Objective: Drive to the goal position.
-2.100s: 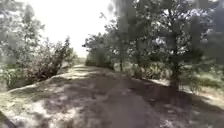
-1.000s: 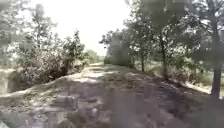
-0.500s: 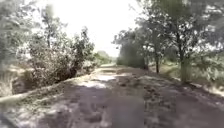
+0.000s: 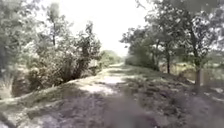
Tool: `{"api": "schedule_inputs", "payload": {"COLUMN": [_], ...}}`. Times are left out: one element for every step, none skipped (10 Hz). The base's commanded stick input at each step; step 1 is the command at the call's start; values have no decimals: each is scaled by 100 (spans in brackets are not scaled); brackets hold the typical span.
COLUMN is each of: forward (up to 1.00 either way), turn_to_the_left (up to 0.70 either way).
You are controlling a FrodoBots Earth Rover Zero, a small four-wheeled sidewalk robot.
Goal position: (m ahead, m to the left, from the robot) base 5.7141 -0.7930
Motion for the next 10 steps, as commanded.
{"api": "schedule_inputs", "payload": {"forward": [85,85,85,85,85,85,85,85,85,85], "turn_to_the_left": [0,0,0,-11,-33,-34,-34,-27,0,0]}}
